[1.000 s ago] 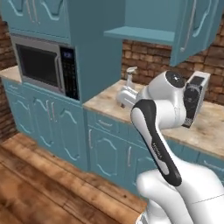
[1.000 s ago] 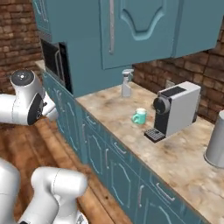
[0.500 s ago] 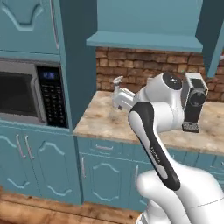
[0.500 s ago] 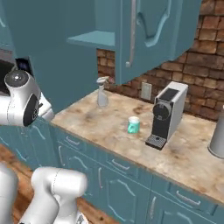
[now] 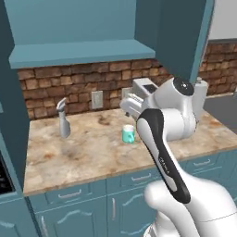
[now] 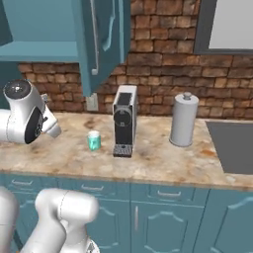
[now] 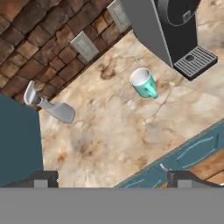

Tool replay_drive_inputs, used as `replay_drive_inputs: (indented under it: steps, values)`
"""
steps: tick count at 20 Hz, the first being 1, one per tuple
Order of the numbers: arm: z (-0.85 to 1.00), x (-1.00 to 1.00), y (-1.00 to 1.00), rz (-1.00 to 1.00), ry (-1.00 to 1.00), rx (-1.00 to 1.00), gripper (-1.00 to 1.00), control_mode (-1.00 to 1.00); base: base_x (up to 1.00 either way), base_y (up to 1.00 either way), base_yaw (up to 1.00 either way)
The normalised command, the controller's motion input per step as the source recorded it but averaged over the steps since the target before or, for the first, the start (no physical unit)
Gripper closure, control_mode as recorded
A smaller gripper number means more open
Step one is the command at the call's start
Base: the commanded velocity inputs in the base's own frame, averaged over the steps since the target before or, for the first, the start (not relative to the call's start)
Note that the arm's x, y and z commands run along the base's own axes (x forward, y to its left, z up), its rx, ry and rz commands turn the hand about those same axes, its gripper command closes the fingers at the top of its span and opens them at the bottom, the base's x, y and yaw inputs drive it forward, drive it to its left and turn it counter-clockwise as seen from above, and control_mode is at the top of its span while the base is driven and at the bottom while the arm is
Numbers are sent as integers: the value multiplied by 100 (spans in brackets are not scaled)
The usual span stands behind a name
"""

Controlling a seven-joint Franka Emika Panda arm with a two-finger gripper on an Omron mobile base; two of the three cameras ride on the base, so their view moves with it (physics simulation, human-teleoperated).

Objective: Move the mug from next to the sink to the open cabinet. Then, move the bowl with the pear to the fridge to clear the area for faucet cleaning.

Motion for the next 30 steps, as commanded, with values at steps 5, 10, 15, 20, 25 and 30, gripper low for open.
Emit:
replay_drive_inputs:
  steps: [5,10,15,20,25,30]
  values:
    - [0,0,0,0,0,0,-100,100,78,19,-22]
    - [0,0,0,0,0,0,-100,100,3,15,-1]
    - [0,0,0,0,0,0,-100,100,-42,13,-21]
    - [0,0,0,0,0,0,-100,100,1,28,-3]
    - [0,0,0,0,0,0,-100,100,0,58,-4]
    - [0,0,0,0,0,0,-100,100,-28,-12,-1]
